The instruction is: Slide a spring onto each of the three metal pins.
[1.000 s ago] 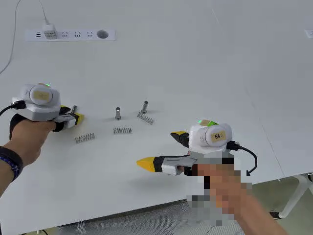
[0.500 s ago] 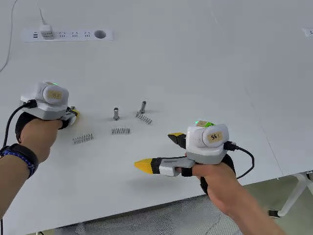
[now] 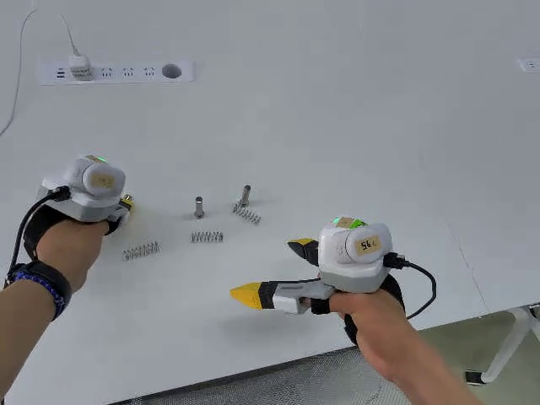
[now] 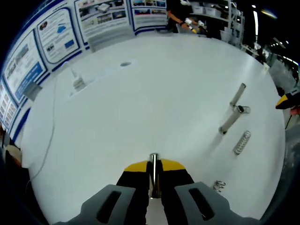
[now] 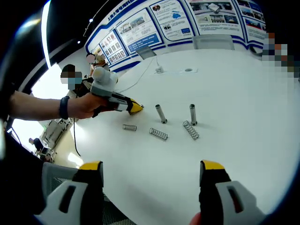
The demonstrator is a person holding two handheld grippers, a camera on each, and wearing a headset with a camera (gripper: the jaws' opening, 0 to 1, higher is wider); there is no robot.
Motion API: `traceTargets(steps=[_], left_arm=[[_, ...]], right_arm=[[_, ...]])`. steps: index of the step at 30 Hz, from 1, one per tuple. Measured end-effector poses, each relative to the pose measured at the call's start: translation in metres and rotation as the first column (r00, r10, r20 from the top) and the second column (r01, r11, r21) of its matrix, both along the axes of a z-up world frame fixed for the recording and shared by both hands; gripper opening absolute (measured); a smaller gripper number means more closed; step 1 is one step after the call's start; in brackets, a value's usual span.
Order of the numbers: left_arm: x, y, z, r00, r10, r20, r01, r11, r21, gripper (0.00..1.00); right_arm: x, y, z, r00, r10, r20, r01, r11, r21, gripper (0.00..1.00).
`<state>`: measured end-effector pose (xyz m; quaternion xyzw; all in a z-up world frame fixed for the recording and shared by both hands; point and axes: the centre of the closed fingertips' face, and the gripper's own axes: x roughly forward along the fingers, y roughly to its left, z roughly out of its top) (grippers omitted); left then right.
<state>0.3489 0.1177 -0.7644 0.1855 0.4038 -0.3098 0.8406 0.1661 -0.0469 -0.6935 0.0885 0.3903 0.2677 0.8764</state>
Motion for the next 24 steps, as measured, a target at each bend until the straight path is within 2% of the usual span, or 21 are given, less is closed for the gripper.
traceTargets(steps=[3,6,11,17,24], left_arm=[[-0.004,0.001,0.000,1.000,0.012,-0.016,-0.013,1.000,-0.018,0.07],[-0.007,0.004,0.000,1.000,0.020,-0.018,-0.020,0.999,-0.028,0.07],[-0.012,0.009,0.006,0.999,0.040,-0.013,-0.040,0.998,-0.045,0.07],[-0.012,0.013,0.016,0.998,0.056,0.008,-0.056,0.997,-0.057,0.07],[-0.013,0.018,0.024,0.996,0.084,0.018,-0.083,0.994,-0.078,0.07]], right_arm=[[-0.001,-0.003,0.000,1.000,-0.011,0.000,0.011,1.000,0.002,0.85],[-0.003,-0.006,-0.002,1.000,-0.019,-0.005,0.019,1.000,-0.002,0.85],[-0.004,-0.010,-0.001,0.999,-0.038,-0.006,0.038,0.999,0.006,0.85],[-0.005,-0.009,-0.001,0.999,-0.043,-0.006,0.044,0.999,0.009,0.85],[-0.005,-0.008,0.000,0.999,-0.041,-0.003,0.041,0.999,0.011,0.84]])
